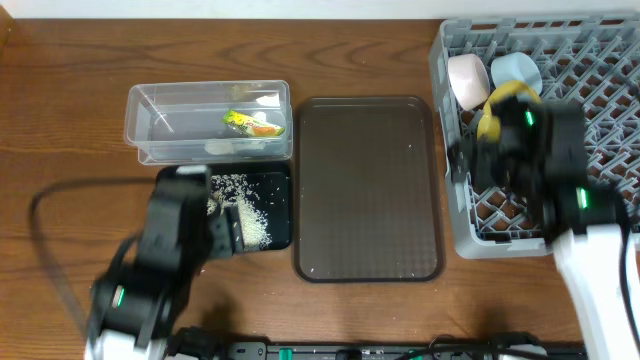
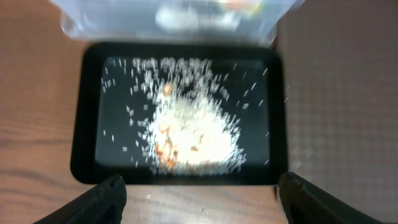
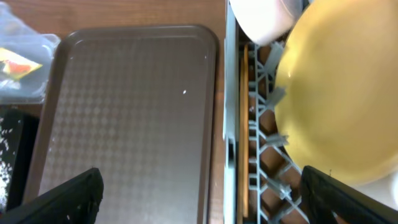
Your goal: Sort waste into correct bins and load items into the dishwasher rack
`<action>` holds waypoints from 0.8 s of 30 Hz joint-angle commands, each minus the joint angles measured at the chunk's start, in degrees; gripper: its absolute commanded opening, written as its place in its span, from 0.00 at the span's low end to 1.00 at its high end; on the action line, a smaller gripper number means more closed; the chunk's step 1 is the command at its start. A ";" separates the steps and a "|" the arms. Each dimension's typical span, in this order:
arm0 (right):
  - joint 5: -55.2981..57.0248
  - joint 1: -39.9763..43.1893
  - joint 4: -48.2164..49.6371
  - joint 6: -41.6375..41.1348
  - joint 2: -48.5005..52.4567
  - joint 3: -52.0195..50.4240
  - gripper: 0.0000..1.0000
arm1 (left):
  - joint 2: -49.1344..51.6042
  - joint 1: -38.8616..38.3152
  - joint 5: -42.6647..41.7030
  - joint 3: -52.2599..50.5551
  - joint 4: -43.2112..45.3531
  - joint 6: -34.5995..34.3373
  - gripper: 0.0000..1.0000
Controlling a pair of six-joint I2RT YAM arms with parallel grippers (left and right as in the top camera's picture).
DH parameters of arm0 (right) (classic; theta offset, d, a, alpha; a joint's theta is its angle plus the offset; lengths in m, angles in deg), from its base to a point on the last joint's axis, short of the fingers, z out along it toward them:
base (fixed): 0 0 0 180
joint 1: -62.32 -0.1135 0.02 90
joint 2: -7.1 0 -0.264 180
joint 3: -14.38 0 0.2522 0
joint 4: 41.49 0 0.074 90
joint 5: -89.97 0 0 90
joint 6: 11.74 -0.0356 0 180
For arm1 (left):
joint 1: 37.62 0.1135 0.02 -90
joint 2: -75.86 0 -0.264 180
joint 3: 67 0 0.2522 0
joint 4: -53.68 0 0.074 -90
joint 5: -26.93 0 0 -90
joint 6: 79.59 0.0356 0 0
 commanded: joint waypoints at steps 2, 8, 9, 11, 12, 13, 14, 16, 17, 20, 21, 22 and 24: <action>4.44 0.11 3.10 -3.37 -15.93 -10.82 0.99 | -11.17 -0.61 -0.22 -4.52 1.53 -0.28 0.81; 6.67 0.11 2.14 -3.34 -32.22 -18.12 0.99 | -18.16 -0.61 -0.26 -4.96 1.95 -0.35 0.80; 6.67 0.11 1.09 -3.34 -34.01 -18.51 0.99 | -18.49 -0.61 -0.26 -4.96 1.92 -0.35 0.80; 6.64 0.11 -1.62 -3.34 -36.37 -18.64 0.99 | -18.53 -0.61 -0.26 -4.96 1.92 -0.35 0.81; 6.64 0.11 -3.13 -3.34 -37.27 -18.64 0.99 | -18.53 -0.61 -0.26 -4.96 1.92 -0.35 0.80; 6.67 0.11 -4.44 -3.32 -37.77 -18.64 0.99 | -18.53 -0.61 -0.26 -4.96 1.92 -0.35 0.81; 6.67 0.11 -6.38 -3.32 -38.14 -18.64 0.99 | -18.53 -0.61 -0.26 -4.96 1.92 -0.35 0.80; 6.67 0.11 -8.87 -3.34 -38.16 -18.64 0.99 | -18.53 -0.61 -0.26 -4.96 1.92 -0.35 0.81; 6.67 0.11 -10.32 -3.34 -38.12 -18.64 0.99 | -18.53 -0.61 -0.26 -4.96 1.90 -0.35 0.81; 6.67 0.09 -13.97 -3.34 -38.12 -18.64 0.99 | -18.53 -0.61 -0.26 -4.96 1.90 -0.35 0.80; 6.67 0.11 -15.19 -3.34 -38.12 -18.64 0.99 | -18.53 -0.61 -0.26 -4.96 1.92 -0.35 0.80; 6.67 0.11 -16.37 -3.34 -38.12 -18.64 0.99 | -18.53 -0.61 -0.26 -4.96 1.90 -0.35 0.80; 6.67 0.11 -18.53 -3.32 -38.12 -18.64 0.99 | -18.53 -0.61 -0.26 -4.96 1.92 -0.35 0.80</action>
